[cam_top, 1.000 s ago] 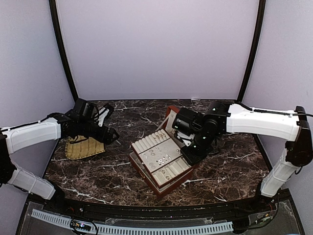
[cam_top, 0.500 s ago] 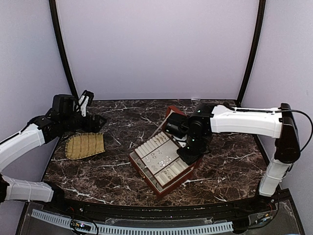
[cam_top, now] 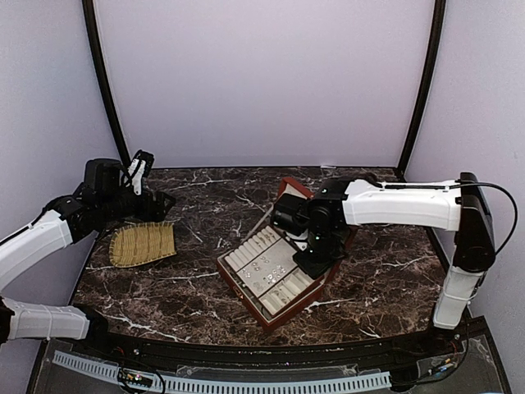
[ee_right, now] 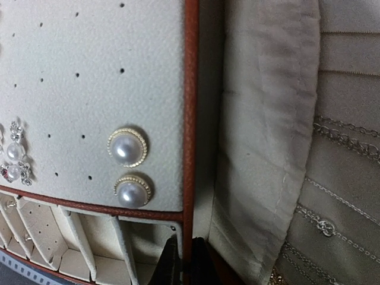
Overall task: Organize the mixed jewelry
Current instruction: Place the compartment layer in the jewelry box, then close the box lid on the jewelry box.
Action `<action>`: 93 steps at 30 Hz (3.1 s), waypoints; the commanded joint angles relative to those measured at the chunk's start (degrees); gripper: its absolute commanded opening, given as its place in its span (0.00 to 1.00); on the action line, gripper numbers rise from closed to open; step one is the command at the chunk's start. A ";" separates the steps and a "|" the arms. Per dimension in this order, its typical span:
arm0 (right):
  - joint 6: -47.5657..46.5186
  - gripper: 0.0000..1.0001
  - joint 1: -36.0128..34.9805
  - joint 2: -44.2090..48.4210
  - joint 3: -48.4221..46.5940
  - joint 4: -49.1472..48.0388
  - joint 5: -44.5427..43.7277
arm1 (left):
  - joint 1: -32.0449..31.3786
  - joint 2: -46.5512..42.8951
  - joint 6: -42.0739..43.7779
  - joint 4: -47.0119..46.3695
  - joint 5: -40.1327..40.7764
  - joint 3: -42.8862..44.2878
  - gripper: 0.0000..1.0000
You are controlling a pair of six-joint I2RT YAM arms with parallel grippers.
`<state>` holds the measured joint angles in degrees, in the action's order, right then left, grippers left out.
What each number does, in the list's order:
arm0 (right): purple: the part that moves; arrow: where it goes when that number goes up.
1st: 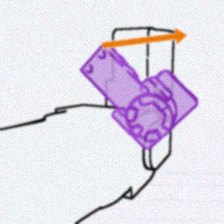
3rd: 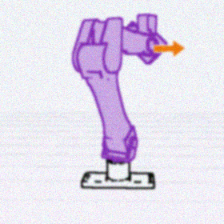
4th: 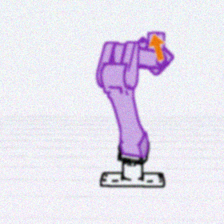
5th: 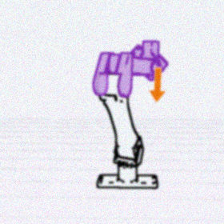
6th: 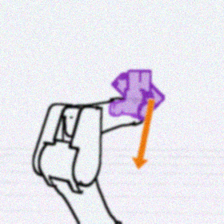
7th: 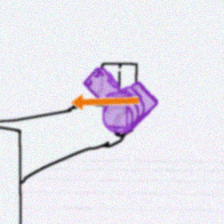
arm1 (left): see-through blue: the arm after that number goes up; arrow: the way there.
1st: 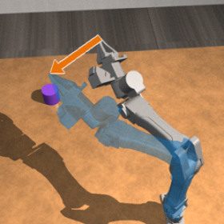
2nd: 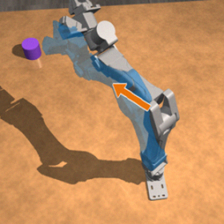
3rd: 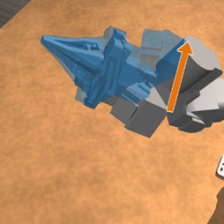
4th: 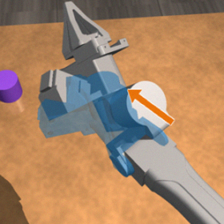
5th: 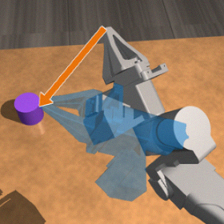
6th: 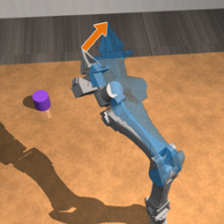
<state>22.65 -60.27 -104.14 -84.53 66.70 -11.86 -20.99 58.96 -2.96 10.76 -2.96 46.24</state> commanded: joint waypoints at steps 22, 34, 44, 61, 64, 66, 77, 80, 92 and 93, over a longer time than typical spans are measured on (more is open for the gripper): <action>1.64 0.37 -2.42 0.04 -3.01 0.46 1.89 | 0.25 -1.49 1.12 -1.38 0.38 -0.80 0.87; -4.54 0.59 -5.03 5.01 -11.91 -1.78 15.11 | 0.23 -2.54 1.55 -1.80 1.00 -1.05 0.87; -0.61 0.75 7.41 11.11 -17.48 -4.20 3.63 | 0.25 -1.34 1.39 -1.51 0.03 -0.56 0.88; 2.86 0.89 29.00 20.52 10.83 -13.64 7.29 | 0.25 0.43 1.98 -1.21 -0.29 -0.11 0.87; 0.69 0.90 24.67 21.65 12.34 -15.98 11.20 | 0.27 0.76 2.07 -1.18 -0.41 -0.01 0.87; -0.53 0.90 20.66 22.22 12.17 -17.20 13.87 | 0.25 0.82 2.32 -1.23 -0.85 -0.01 0.88; 4.75 0.99 2.98 21.89 14.82 -24.91 12.53 | -0.11 1.65 -0.98 -2.39 -13.12 -0.41 0.87; 10.51 0.99 -0.54 21.79 15.37 -24.62 6.26 | -2.04 2.19 -6.95 -5.32 -16.93 -2.90 0.87; 43.50 0.99 -9.23 25.32 31.02 -31.85 6.18 | -14.53 13.11 -21.88 -21.63 -17.19 -10.93 0.88; 44.43 0.99 -9.57 25.12 31.46 -33.22 6.37 | -14.79 14.23 -21.38 -21.41 -16.79 -10.46 0.88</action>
<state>56.23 -67.68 -80.31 -56.77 41.45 -6.85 -34.72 70.59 -21.54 -4.91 -19.46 35.44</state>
